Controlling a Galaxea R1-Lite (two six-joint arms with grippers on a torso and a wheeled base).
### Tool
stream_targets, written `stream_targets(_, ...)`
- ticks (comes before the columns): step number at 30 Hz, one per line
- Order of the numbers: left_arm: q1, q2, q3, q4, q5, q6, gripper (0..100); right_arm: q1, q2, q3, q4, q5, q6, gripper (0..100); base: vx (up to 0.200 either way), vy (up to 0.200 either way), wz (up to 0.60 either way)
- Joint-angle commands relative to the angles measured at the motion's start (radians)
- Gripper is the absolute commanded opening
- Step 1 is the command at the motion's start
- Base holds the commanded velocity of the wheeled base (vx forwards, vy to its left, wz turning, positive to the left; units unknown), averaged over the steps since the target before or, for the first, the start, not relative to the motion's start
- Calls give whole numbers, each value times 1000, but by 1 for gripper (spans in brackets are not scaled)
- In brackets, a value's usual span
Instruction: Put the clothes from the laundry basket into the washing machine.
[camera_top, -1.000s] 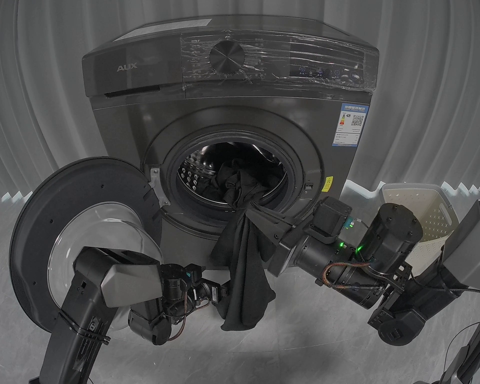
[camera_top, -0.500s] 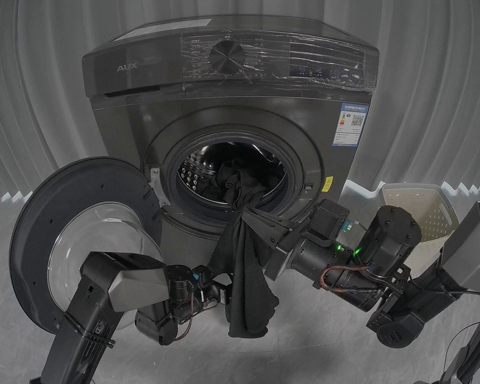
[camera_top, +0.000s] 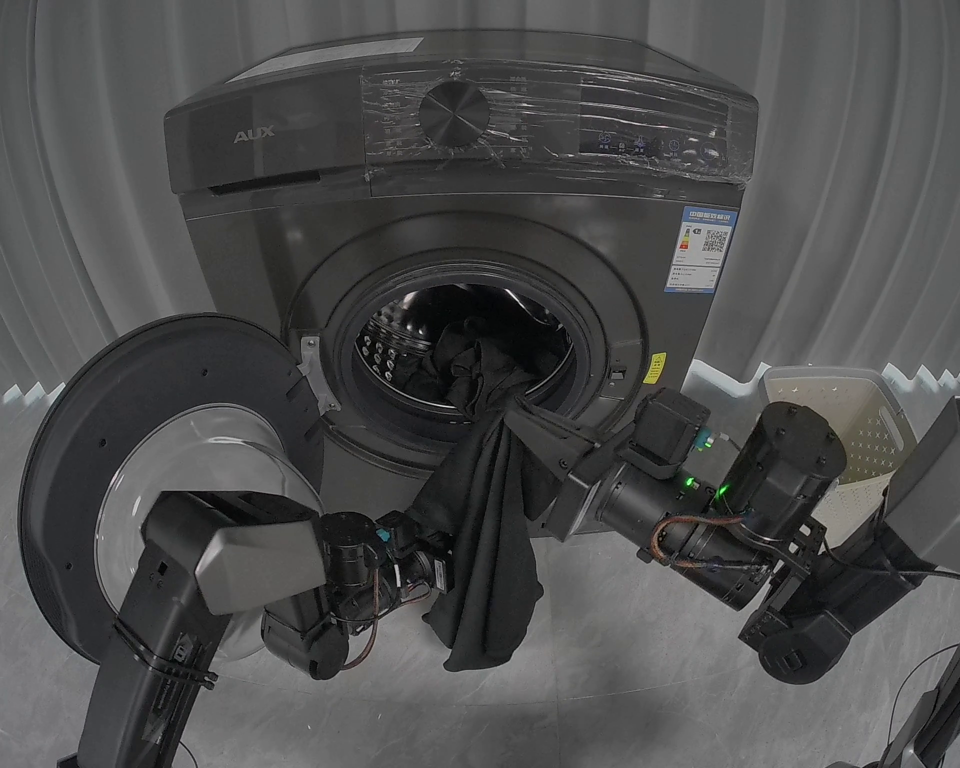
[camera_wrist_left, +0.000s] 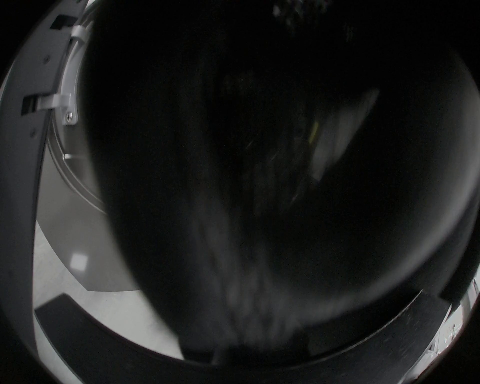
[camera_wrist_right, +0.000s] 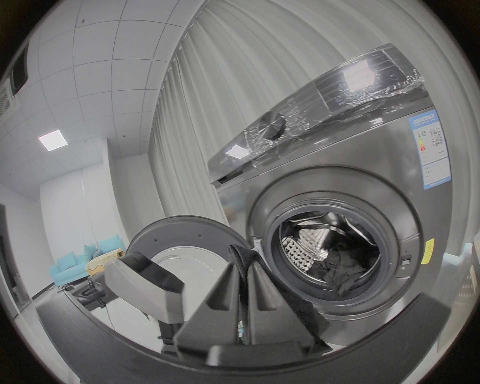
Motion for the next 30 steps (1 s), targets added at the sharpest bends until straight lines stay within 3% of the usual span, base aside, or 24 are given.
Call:
stream_targets(1,8,-209,143,-3,1,4,0,-92,9,2,15,-44,4,0,0,0,0)
stream_targets(3,10,-284,201,-1,-2,4,0,-122,17,9,15,-60,7,0,0,0,0)
stream_targets(12,33,-484,387,-3,-14,16,0,-185,17,147,4,-52,12,0,0,0,0)
stream_targets(24,31,-531,367,-3,-24,18,0,-182,20,216,3,-52,9,0,0,0,0)
stream_targets(30,31,-565,339,-3,-22,5,0,-176,26,223,3,-53,10,0,0,0,0)
